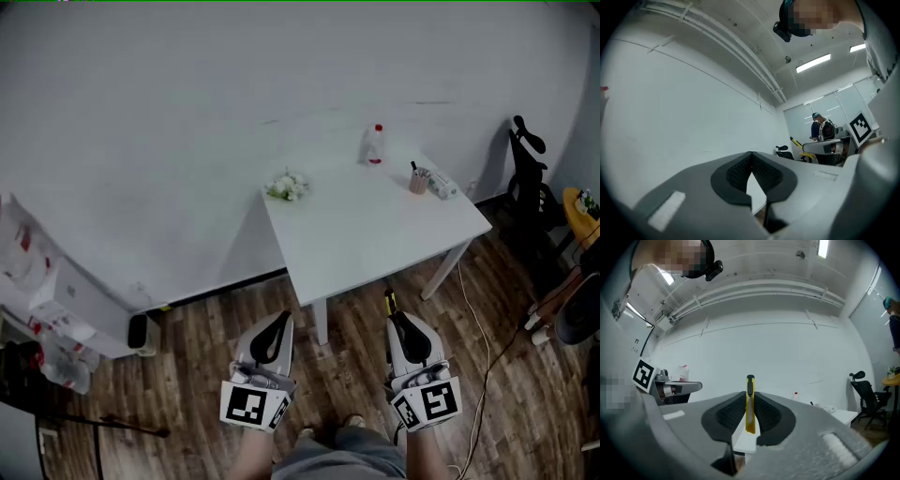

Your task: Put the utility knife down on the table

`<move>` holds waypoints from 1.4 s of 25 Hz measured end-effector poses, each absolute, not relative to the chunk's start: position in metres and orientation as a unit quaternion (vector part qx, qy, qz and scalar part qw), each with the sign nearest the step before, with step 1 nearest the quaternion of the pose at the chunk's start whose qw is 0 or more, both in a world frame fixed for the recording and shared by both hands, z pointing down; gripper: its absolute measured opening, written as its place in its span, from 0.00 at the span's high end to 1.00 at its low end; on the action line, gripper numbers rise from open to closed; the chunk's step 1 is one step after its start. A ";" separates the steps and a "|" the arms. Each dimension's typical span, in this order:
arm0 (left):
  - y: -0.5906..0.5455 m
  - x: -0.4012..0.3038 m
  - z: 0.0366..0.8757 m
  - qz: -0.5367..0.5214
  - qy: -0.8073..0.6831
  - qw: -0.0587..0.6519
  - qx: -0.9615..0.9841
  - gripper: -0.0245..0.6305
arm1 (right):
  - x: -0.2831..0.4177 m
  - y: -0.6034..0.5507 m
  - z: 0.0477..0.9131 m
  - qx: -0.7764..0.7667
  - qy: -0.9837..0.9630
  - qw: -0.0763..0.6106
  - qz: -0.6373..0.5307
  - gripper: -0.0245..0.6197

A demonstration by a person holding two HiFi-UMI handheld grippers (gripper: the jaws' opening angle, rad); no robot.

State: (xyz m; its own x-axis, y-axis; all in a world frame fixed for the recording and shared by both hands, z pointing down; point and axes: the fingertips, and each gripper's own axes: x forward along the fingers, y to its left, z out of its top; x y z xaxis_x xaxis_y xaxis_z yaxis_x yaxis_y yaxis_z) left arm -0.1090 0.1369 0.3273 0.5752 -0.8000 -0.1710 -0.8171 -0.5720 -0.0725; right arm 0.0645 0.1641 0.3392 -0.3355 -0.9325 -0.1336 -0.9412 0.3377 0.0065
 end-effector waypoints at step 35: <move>0.111 -0.056 0.324 0.065 0.501 0.086 -0.859 0.94 | 0.114 0.115 0.338 -0.519 0.851 0.069 0.038 0.88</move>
